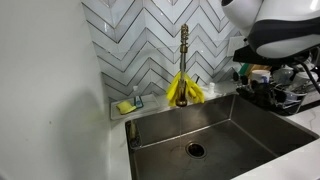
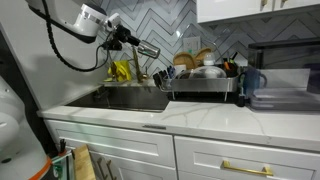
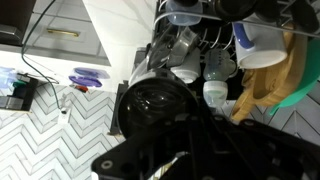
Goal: Put the contents of the silver cup into the sink
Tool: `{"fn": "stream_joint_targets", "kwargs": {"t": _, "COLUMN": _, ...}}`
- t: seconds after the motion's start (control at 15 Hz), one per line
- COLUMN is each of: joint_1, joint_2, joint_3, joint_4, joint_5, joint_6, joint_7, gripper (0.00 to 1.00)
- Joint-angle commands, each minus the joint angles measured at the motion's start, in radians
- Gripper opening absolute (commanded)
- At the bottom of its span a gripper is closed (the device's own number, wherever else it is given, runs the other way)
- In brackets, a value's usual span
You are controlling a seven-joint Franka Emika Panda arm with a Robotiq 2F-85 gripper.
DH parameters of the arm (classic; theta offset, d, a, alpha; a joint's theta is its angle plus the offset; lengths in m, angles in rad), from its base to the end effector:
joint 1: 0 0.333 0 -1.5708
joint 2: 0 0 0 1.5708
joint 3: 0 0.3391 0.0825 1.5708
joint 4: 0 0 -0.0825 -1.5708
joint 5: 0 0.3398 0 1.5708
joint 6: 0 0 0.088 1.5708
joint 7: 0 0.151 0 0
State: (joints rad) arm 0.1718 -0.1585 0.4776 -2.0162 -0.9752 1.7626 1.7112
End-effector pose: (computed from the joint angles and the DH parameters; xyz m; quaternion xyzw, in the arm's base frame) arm 0.4320 0.2087 0.5596 0.8024 -0.3424 0.4282 0.2358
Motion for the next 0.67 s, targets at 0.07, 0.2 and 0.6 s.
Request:
{"fn": "stream_joint_targets", "kwargs": {"t": 0.07, "joint_1": 0.080, "joint_2": 0.045, "joint_3": -0.010, "joint_4": 0.032, "joint_5": -0.143, "joint_6": -0.083, "joint_7": 0.016, "gripper": 0.01}}
{"fn": "stream_joint_targets", "kwargs": {"t": 0.2, "joint_1": 0.105, "joint_2": 0.057, "joint_3": -0.010, "joint_4": 0.029, "joint_5": -0.204, "joint_6": -0.101, "joint_7": 0.010, "gripper": 0.01}}
{"fn": "stream_joint_targets", "kwargs": {"t": 0.6, "joint_1": 0.157, "joint_2": 0.078, "joint_3": -0.016, "joint_4": 0.018, "joint_5": -0.356, "joint_6": -0.150, "joint_7": 0.012, "gripper": 0.01}}
